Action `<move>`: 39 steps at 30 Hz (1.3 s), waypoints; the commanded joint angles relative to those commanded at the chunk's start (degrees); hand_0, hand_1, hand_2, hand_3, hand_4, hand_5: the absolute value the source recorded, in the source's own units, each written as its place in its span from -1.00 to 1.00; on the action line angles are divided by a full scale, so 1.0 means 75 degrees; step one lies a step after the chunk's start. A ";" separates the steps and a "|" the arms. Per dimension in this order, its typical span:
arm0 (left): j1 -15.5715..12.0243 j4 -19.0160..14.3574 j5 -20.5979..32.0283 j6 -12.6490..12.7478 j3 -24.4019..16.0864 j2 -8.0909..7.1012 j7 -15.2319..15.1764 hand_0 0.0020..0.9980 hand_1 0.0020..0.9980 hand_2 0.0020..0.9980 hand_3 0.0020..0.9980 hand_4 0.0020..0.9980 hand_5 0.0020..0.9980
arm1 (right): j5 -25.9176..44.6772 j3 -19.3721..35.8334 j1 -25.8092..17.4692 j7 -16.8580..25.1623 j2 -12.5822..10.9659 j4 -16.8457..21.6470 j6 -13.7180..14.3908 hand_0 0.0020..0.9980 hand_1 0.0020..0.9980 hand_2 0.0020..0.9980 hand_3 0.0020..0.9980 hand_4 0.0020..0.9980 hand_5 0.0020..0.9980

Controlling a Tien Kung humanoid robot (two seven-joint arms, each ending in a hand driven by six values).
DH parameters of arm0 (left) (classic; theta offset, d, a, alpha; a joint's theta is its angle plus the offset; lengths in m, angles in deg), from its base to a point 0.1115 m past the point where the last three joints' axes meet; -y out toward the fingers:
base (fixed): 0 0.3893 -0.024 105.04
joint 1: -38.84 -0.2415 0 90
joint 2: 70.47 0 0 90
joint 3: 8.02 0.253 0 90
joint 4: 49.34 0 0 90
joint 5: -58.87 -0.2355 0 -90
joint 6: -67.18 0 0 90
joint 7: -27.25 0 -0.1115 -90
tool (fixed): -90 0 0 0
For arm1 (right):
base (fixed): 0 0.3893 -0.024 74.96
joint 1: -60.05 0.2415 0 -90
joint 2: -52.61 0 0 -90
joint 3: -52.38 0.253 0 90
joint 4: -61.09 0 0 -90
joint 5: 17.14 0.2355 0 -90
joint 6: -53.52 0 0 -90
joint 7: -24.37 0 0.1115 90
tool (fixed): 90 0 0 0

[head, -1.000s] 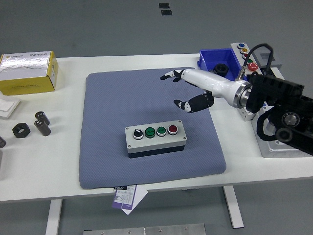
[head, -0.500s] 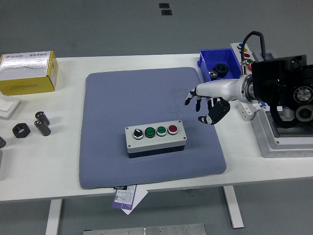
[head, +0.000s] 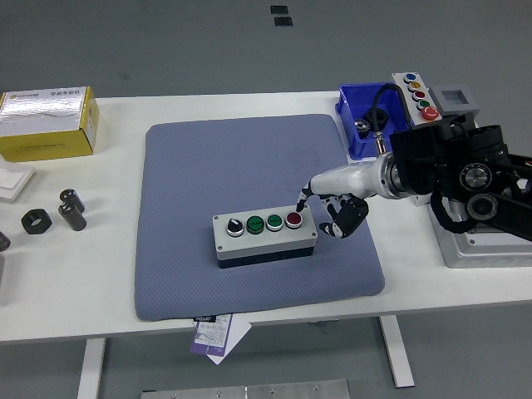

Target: Pick up the button,place it on the desk,press the button,press the button

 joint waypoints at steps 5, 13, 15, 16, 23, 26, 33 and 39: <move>-0.0010 -0.0003 -0.0019 0.0003 -0.0013 0.0002 0.0008 0.55 0.52 0.46 0.70 0.51 -0.53 | -0.0022 -0.0193 -0.0035 0.0000 0.0204 -0.0261 0.0100 -0.69 -0.61 -0.40 0.75 -0.25 -0.97; 0.0005 -0.0002 -0.0026 0.0003 -0.0008 -0.0005 0.0003 0.55 0.52 0.46 0.70 0.51 -0.53 | -0.0089 -0.0315 -0.0066 0.0000 0.0434 -0.0807 0.0235 -0.71 -0.60 -0.40 0.76 -0.26 -0.98; 0.0002 -0.0003 -0.0030 0.0000 -0.0007 -0.0005 0.0004 0.55 0.52 0.45 0.70 0.51 -0.53 | -0.0122 -0.0349 -0.0063 0.0000 0.0498 -0.0920 0.0267 -0.72 -0.59 -0.40 0.78 -0.26 -0.98; 0.0000 -0.0003 -0.0035 0.0000 -0.0010 -0.0007 0.0006 0.55 0.52 0.45 0.70 0.51 -0.53 | -0.0133 -0.0369 -0.0060 0.0000 0.0532 -0.0973 0.0280 -0.72 -0.59 -0.40 0.78 -0.26 -0.98; -0.0015 -0.0003 -0.0034 0.0007 -0.0014 -0.0018 0.0004 0.55 0.52 0.46 0.70 0.50 -0.54 | -0.0129 -0.0618 -0.0081 0.0000 0.0767 -0.1267 0.0359 -0.72 -0.59 -0.41 0.78 -0.26 -0.97; -0.0020 -0.0004 -0.0031 0.0005 -0.0012 -0.0011 0.0005 0.55 0.52 0.45 0.70 0.50 -0.54 | -0.0147 -0.0718 -0.0107 0.0000 0.0820 -0.1293 0.0398 -0.73 -0.59 -0.41 0.79 -0.26 -0.96; -0.0027 -0.0001 0.0007 0.0006 0.0007 -0.0008 -0.0009 0.55 0.52 0.45 0.70 0.50 -0.54 | -0.0043 -0.0226 -0.0183 0.0000 0.0564 -0.0993 0.0346 -0.73 -0.59 -0.42 0.79 -0.25 -0.96; -0.0048 0.0000 0.0037 0.0000 0.0020 -0.0003 -0.0014 0.55 0.52 0.45 0.69 0.50 -0.54 | 0.0170 0.0917 -0.0613 0.0000 -0.0038 -0.0310 0.0061 -0.73 -0.59 -0.42 0.78 -0.25 -0.95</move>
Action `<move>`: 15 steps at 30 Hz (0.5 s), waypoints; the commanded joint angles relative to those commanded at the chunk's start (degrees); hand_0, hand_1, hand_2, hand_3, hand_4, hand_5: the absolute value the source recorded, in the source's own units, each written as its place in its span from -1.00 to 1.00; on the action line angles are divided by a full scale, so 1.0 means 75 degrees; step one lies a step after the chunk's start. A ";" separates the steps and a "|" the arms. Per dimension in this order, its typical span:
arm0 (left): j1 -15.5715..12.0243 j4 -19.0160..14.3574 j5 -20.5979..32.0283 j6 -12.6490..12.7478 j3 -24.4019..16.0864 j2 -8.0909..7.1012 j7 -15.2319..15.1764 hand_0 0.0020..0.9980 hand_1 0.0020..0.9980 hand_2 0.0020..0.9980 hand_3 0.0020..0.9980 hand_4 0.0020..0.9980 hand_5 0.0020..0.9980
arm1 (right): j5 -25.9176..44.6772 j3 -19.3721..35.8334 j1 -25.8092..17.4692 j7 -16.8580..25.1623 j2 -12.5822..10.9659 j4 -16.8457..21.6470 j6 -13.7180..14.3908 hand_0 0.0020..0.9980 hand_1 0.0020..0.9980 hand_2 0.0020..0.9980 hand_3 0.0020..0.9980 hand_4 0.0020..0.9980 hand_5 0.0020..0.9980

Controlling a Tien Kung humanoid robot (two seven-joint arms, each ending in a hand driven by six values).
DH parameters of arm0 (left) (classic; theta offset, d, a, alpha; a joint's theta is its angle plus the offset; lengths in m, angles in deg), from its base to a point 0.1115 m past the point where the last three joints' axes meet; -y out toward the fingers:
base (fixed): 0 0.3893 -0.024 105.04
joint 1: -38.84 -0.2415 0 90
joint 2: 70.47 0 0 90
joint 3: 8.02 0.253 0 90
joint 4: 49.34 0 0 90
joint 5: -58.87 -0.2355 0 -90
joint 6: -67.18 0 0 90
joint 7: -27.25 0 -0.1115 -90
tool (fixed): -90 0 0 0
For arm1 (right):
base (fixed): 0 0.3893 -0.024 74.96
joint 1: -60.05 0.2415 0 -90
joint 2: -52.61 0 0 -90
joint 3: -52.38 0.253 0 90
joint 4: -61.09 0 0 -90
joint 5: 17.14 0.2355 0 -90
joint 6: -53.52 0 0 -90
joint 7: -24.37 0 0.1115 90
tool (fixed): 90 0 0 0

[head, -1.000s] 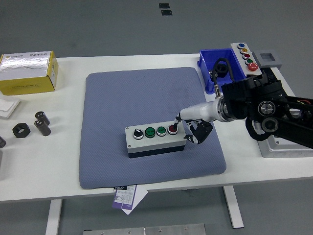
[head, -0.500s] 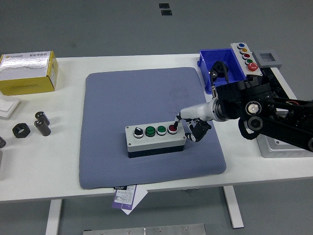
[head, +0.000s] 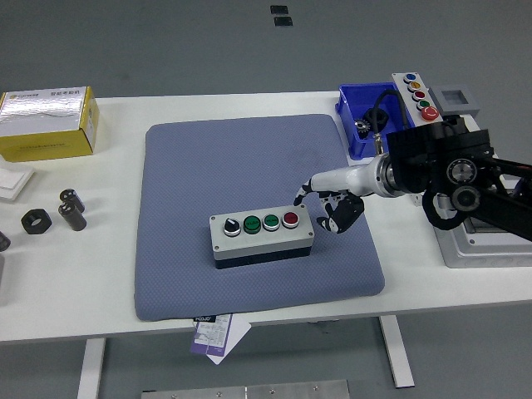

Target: Pick up the button,place it on the desk,press the button,press the button

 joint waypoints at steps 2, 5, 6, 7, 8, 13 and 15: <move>-0.0009 0.0000 0.0017 -0.0003 0.0010 0.0008 -0.0002 0.55 0.52 0.45 0.69 0.50 -0.54 | -0.0147 0.0442 -0.0308 0.0000 -0.0073 0.0109 0.0061 -0.73 -0.59 -0.42 0.78 -0.25 -0.95; -0.0023 0.0003 0.0052 -0.0006 0.0036 0.0023 -0.0015 0.55 0.52 0.45 0.69 0.50 -0.54 | -0.0511 0.1078 -0.0794 0.0071 0.0070 -0.0018 0.0450 -0.73 -0.59 -0.42 0.78 -0.25 -0.95; -0.0030 0.0003 0.0055 -0.0007 0.0036 0.0030 -0.0014 0.55 0.52 0.45 0.69 0.50 -0.55 | -0.0626 0.1287 -0.0974 0.0206 0.0195 -0.0150 0.0613 -0.75 -0.58 -0.42 0.77 -0.20 -0.93; -0.0039 0.0003 0.0067 -0.0008 0.0041 0.0039 -0.0015 0.55 0.52 0.45 0.69 0.50 -0.55 | -0.0709 0.1537 -0.1208 0.0404 0.0375 -0.0342 0.0838 -0.75 -0.58 -0.42 0.77 -0.20 -0.93; -0.0048 0.0003 0.0079 -0.0009 0.0049 0.0048 -0.0017 0.55 0.52 0.45 0.69 0.50 -0.55 | -0.0688 0.1768 -0.1432 0.0608 0.0545 -0.0533 0.1068 -0.75 -0.58 -0.42 0.77 -0.20 -0.93; -0.0076 0.0002 0.0119 -0.0036 0.0104 0.0108 -0.0026 0.55 0.52 0.45 0.69 0.50 -0.55 | 0.0409 0.2691 -0.2476 0.1941 0.1417 -0.1776 0.2426 -0.81 -0.45 0.06 0.82 0.37 -0.58; -0.0079 0.0002 0.0093 -0.0044 0.0100 0.0113 -0.0022 0.55 0.52 0.45 0.69 0.50 -0.55 | 0.0959 0.2967 -0.2862 0.2491 0.1705 -0.2279 0.2934 -0.81 -0.45 0.06 0.82 0.37 -0.58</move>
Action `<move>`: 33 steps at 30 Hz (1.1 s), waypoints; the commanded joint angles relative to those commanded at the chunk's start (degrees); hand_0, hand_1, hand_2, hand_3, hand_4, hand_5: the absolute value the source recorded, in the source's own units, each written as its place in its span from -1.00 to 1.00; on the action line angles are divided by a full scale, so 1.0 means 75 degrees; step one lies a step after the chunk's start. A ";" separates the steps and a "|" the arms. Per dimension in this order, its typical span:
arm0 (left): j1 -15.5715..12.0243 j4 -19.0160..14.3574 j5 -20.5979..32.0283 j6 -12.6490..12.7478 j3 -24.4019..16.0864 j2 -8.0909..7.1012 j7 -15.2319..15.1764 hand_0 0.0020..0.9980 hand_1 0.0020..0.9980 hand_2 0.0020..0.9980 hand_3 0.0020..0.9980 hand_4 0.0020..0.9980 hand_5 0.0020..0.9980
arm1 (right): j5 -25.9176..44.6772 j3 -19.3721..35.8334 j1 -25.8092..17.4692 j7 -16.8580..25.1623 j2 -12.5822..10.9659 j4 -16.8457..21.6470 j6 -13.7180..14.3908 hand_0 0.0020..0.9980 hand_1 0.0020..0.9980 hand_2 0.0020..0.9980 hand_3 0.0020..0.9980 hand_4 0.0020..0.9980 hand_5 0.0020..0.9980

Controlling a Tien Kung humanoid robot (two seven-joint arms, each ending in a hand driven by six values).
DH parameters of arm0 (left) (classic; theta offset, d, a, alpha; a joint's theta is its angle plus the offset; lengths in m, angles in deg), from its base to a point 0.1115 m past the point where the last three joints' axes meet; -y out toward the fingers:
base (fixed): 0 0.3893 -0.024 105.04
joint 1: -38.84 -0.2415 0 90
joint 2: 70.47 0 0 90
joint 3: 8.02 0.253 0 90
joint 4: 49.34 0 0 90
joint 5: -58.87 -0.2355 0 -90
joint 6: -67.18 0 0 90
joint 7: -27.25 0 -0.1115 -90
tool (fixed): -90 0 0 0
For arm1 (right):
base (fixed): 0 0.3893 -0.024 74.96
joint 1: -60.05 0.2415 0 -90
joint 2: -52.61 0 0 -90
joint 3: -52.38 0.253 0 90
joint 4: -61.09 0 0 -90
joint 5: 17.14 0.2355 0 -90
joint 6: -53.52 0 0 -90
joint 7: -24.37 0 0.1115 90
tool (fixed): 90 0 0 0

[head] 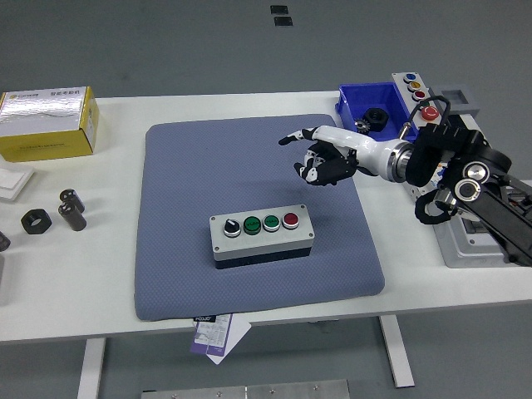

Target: Pick up the button,place it on the desk,press the button,press the button

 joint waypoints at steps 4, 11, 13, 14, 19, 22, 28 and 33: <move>-0.0008 0.0007 -0.0006 -0.0014 0.0015 -0.0007 -0.0007 0.55 0.52 0.45 0.69 0.50 -0.55 | 0.1263 0.0278 -0.0831 0.1263 0.0299 -0.0894 0.0922 -0.65 -0.35 0.14 0.59 0.43 -0.49; 0.0010 0.0012 -0.0028 -0.0046 0.0049 0.0022 -0.0024 0.55 0.52 0.45 0.69 0.50 -0.55 | 0.2927 0.0336 -0.1919 0.3290 0.0331 -0.1178 0.1969 0.43 0.42 0.43 0.59 0.70 0.11; 0.0012 0.0004 -0.0114 -0.0079 0.0035 0.0026 0.0003 0.55 0.52 0.45 0.69 0.50 -0.55 | 0.3240 0.0223 -0.2110 0.3784 0.0300 -0.1103 0.2189 0.43 0.42 0.43 0.59 0.70 0.11; 0.0008 0.0000 -0.0159 -0.0106 0.0023 0.0024 0.0024 0.55 0.52 0.45 0.69 0.50 -0.55 | 0.3461 0.0127 -0.2202 0.4081 0.0257 -0.1051 0.2305 0.73 0.59 0.57 0.59 0.92 0.94; -0.0010 0.0005 -0.0142 -0.0171 0.0008 0.0014 0.0059 0.55 0.52 0.45 0.69 0.50 -0.55 | 0.3977 -0.0168 -0.2314 0.5086 0.0102 -0.0793 0.2721 0.73 0.59 0.57 0.59 0.92 0.94; -0.0007 0.0013 -0.0075 -0.0198 0.0030 0.0017 0.0051 0.55 0.52 0.45 0.68 0.50 -0.55 | 0.3954 -0.0317 -0.2311 0.5608 0.0055 -0.0578 0.3046 0.73 0.57 0.57 0.56 0.95 1.00; 0.0025 0.0027 0.0036 -0.0287 0.0100 0.0034 0.0041 0.55 0.52 0.44 0.68 0.50 -0.55 | 0.3603 -0.0661 -0.2228 0.6057 0.0026 -0.0350 0.3522 0.68 0.53 0.53 0.49 0.90 1.00; 0.0045 0.0035 0.0131 -0.0368 0.0179 0.0035 0.0032 0.54 0.52 0.44 0.67 0.50 -0.55 | 0.3297 -0.0898 -0.2202 0.6056 0.0021 -0.0421 0.3727 0.70 0.54 0.55 0.53 0.86 1.00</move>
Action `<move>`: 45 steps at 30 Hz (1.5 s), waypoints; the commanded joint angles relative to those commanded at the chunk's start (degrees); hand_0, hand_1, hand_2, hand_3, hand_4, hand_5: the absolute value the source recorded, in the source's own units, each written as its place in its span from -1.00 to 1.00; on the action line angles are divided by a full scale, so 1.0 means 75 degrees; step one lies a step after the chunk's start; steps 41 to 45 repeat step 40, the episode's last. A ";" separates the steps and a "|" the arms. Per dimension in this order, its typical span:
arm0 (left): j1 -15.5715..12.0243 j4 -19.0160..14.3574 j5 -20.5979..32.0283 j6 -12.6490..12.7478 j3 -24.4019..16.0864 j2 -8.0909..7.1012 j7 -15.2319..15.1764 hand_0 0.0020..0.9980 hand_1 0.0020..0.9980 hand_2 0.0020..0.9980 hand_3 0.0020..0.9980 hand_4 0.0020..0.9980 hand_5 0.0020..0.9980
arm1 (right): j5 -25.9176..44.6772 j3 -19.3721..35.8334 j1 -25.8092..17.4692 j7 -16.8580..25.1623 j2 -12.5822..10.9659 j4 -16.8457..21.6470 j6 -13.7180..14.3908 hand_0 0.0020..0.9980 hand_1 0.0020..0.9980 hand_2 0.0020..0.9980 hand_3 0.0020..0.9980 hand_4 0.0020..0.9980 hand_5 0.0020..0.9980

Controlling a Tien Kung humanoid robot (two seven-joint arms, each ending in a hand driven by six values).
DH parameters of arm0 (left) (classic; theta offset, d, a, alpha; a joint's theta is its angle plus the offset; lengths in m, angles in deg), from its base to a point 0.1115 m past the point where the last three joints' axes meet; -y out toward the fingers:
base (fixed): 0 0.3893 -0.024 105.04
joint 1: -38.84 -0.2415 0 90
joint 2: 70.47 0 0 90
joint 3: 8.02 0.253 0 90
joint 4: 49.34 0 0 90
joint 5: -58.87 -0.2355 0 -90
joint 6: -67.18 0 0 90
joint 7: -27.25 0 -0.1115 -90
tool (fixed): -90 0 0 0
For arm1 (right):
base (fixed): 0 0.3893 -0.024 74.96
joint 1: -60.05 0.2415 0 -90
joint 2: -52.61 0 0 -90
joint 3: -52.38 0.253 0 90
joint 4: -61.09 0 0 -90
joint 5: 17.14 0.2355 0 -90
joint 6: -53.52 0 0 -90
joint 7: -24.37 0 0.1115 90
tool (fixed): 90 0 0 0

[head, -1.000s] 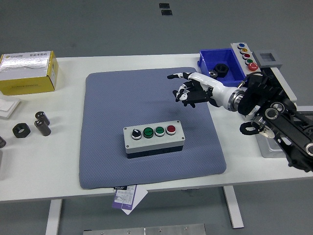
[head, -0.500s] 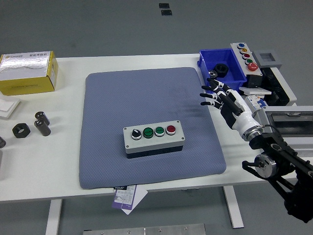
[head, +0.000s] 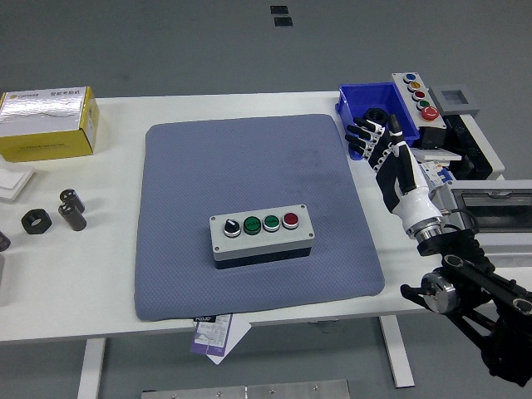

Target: Pick up the button,place it on the desk,press the button,press the button

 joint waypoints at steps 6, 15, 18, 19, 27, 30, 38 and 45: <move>0.0045 0.0006 0.0115 -0.0118 0.0126 0.0012 -0.0022 0.53 0.50 0.43 0.65 0.50 -0.55 | -0.0516 -0.0115 -0.0091 -0.0029 -0.0026 0.0045 0.0400 0.71 0.55 0.57 0.54 0.87 1.00; 0.0080 0.0000 0.0189 -0.0097 0.0178 -0.0025 -0.0066 0.52 0.49 0.42 0.64 0.49 -0.55 | 0.0232 -0.0101 -0.0027 -0.0070 -0.0170 0.0322 0.0355 0.72 0.55 0.58 0.54 0.88 1.00; 0.0094 -0.0006 0.0163 -0.0099 0.0165 -0.0044 -0.0057 0.52 0.49 0.41 0.65 0.49 -0.54 | 0.0286 -0.0058 -0.0012 -0.0106 -0.0155 0.0345 0.0356 0.71 0.55 0.57 0.54 0.88 1.00; 0.0104 -0.0007 0.0154 -0.0101 0.0162 -0.0055 -0.0055 0.52 0.49 0.41 0.65 0.49 -0.54 | 0.0296 -0.0042 -0.0024 -0.0118 -0.0154 0.0347 0.0362 0.71 0.55 0.57 0.54 0.88 1.00; 0.0110 -0.0009 0.0050 -0.0107 0.0085 -0.0114 -0.0021 0.51 0.48 0.41 0.65 0.49 -0.54 | 0.0277 0.0111 -0.0124 -0.0140 -0.0166 0.0314 0.0396 0.70 0.54 0.57 0.53 0.87 1.00; 0.0104 -0.0010 -0.0057 -0.0102 -0.0050 -0.0111 0.0033 0.51 0.48 0.41 0.65 0.49 -0.54 | 0.0260 0.0147 -0.0154 -0.0146 -0.0152 0.0290 0.0411 0.71 0.54 0.57 0.53 0.86 1.00; 0.0077 -0.0011 -0.0019 -0.0108 -0.0075 -0.0056 0.0043 0.50 0.48 0.41 0.65 0.49 -0.53 | 0.0164 0.0212 -0.0226 -0.0165 -0.0121 0.0289 0.0471 0.70 0.54 0.57 0.53 0.86 0.95; 0.0086 -0.0010 0.0018 -0.0111 -0.0046 -0.0054 0.0027 0.50 0.48 0.41 0.65 0.49 -0.53 | 0.0127 0.0230 -0.0230 -0.0175 -0.0124 0.0295 0.0496 0.70 0.54 0.57 0.53 0.86 0.95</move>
